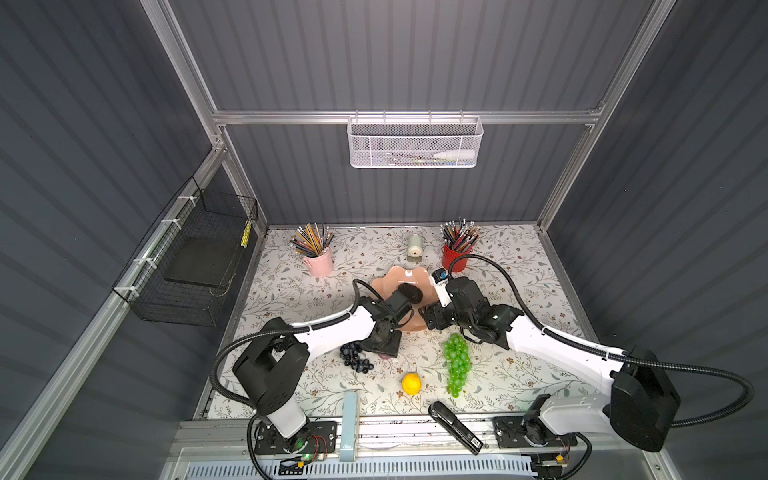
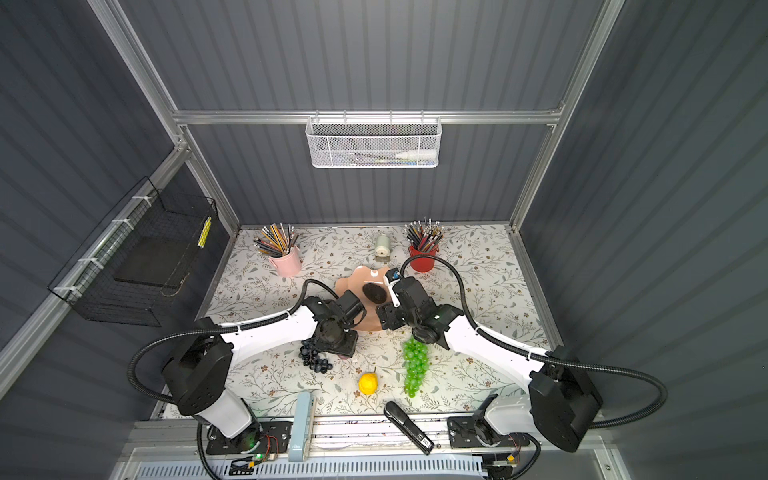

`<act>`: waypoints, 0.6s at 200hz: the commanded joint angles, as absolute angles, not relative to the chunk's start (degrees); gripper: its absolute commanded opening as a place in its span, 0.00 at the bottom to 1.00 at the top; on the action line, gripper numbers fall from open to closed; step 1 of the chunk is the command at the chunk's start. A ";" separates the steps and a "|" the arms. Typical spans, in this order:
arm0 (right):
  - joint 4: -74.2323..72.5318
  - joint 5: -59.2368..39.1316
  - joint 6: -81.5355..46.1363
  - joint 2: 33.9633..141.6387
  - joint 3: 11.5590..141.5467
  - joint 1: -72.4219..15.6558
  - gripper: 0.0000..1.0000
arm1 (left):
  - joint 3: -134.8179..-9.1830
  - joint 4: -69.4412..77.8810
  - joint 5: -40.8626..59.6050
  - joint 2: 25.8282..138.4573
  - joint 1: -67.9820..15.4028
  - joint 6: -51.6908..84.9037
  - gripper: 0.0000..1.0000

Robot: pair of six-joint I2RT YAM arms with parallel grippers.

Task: Place and organize the fake fruits in the fruit bowl
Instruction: 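Grasp the purple fruit with the left gripper while the right gripper withdraws, then place the purple fruit in the bowl while the right gripper nears the pear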

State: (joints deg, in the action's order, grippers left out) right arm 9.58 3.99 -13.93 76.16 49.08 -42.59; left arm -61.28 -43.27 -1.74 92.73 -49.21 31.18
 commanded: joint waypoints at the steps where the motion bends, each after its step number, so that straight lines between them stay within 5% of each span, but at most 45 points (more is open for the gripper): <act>1: 11.16 2.78 -13.40 74.81 49.06 -43.13 0.82 | -62.67 -46.45 -2.12 87.48 -49.39 31.83 0.41; 39: 13.17 1.38 -14.59 71.79 47.90 -43.52 0.82 | -71.99 -50.75 -4.88 87.84 -48.29 30.27 0.43; 120: 20.01 2.63 -18.10 65.29 46.69 -48.62 0.81 | -87.27 -44.69 -1.62 106.26 -38.81 23.85 0.42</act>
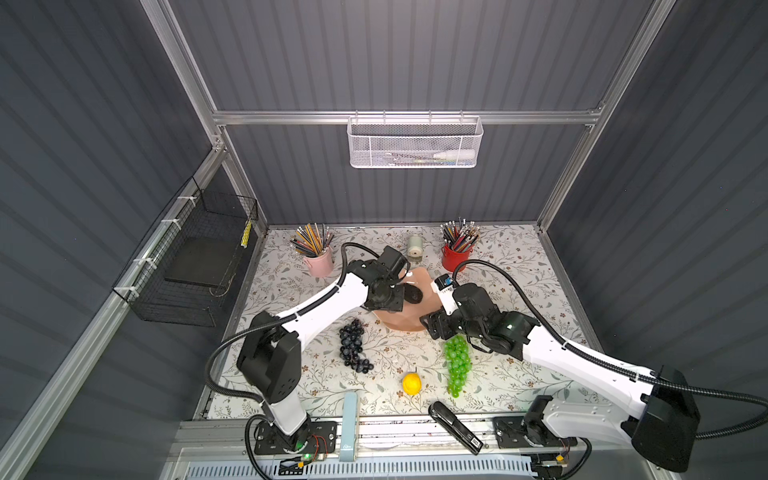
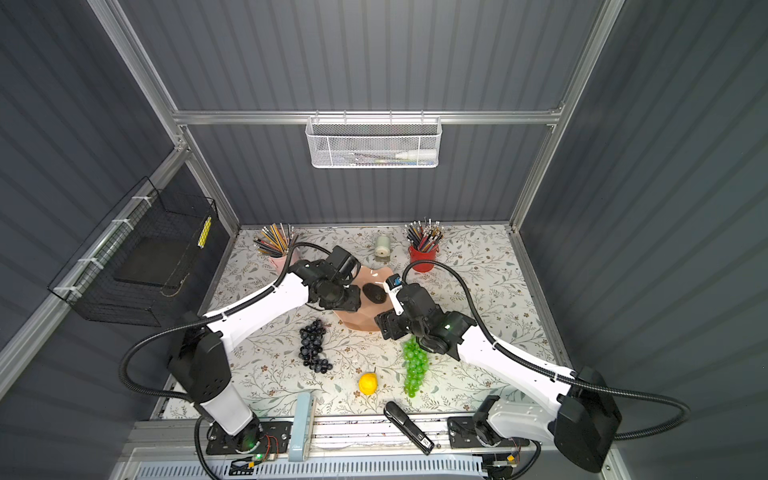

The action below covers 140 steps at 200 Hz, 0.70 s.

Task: Place and organize the fake fruits in the fruit bowl
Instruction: 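Place the purple fruit in the bowl while the right gripper nears the pear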

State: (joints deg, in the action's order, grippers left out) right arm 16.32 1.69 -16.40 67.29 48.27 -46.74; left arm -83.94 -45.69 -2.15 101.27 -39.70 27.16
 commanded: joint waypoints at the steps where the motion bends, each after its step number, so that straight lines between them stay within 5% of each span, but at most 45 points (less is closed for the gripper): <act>1: 20.02 2.68 -18.15 65.16 46.64 -48.70 0.81 | -87.40 -44.63 -1.65 106.48 -38.78 23.83 0.42; 140: 21.97 4.50 -19.95 59.32 43.03 -51.83 0.80 | -95.05 -38.17 -5.42 121.80 -38.23 19.61 0.50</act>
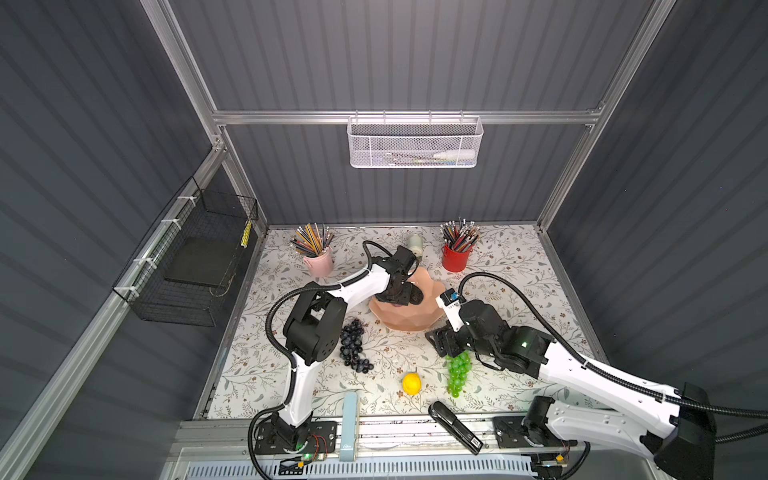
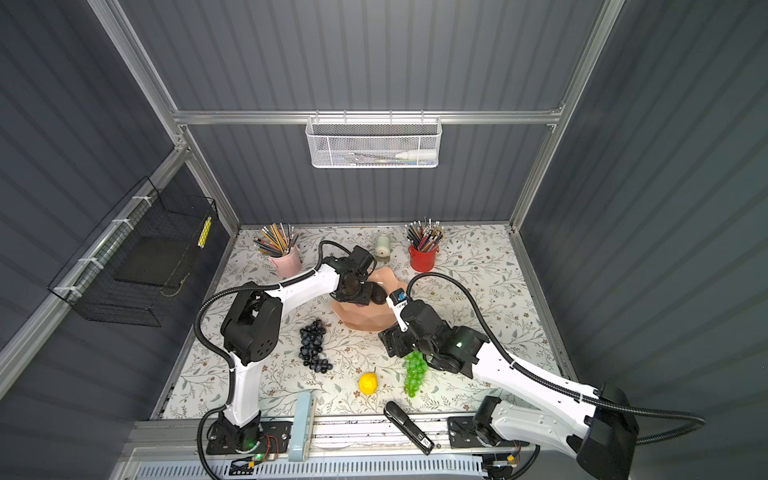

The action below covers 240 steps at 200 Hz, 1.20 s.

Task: Place and organize the fake fruits in the fruit bowl
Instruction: 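Place the purple fruit in the bowl while the right gripper nears the pear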

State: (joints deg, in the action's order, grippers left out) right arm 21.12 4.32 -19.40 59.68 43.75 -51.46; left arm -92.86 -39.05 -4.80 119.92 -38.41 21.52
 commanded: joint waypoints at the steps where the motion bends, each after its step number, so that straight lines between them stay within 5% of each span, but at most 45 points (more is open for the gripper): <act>1: 21.97 4.49 -19.95 59.36 43.05 -51.84 0.80 | -95.08 -38.16 -5.48 121.85 -38.23 19.60 0.50; 57: 21.93 3.51 -20.30 61.03 44.18 -52.62 0.80 | -94.54 -37.29 -5.57 121.10 -38.14 19.43 0.74; 105: 21.79 2.34 -20.22 63.80 45.47 -53.34 0.81 | -93.56 -37.83 -6.10 116.45 -38.15 19.35 0.82; 240: 25.57 6.76 -25.51 71.28 46.33 -63.30 0.81 | -76.76 -41.48 -4.77 91.75 -38.14 18.39 0.85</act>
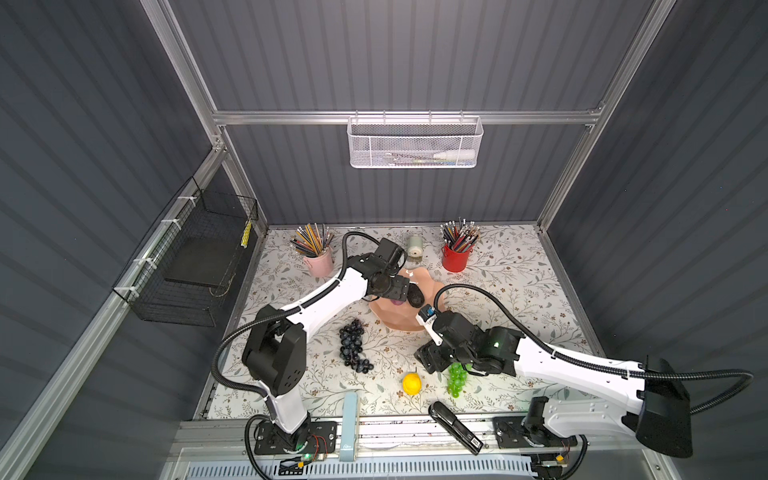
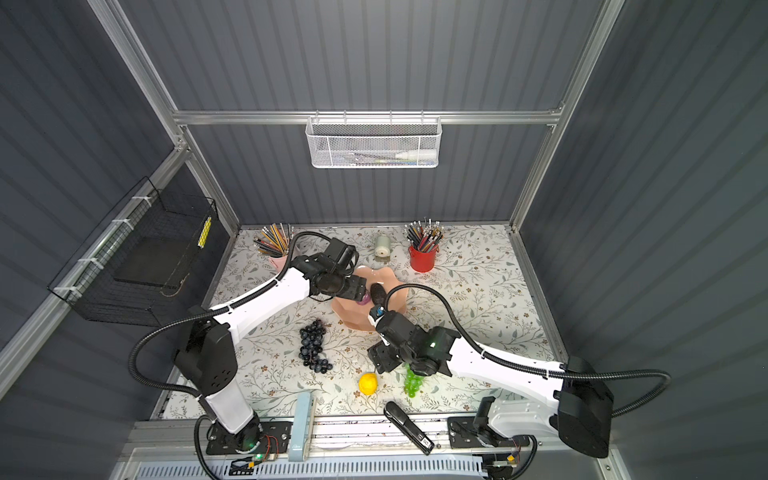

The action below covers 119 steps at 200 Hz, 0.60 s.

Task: Place and organize the fake fruits in the fruit bowl
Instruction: 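Place the purple fruit in the bowl while the right gripper nears the pear, then grasp the yellow pear with the right gripper and lift it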

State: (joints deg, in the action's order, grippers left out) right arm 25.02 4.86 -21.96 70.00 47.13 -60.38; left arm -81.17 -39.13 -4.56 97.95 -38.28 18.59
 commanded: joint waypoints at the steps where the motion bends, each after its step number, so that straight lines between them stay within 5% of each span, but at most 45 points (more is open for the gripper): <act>1: 25.57 6.85 -25.59 71.37 46.32 -63.46 0.81 | -76.57 -41.48 -4.89 91.49 -38.14 18.47 0.85; 63: 25.84 5.39 -29.91 81.57 49.34 -69.67 0.85 | -62.03 -34.79 -6.95 77.32 -38.14 28.63 0.85; 119: 23.80 1.42 -28.79 88.42 50.78 -69.37 0.83 | -61.96 -35.36 -8.64 76.98 -38.14 28.30 0.85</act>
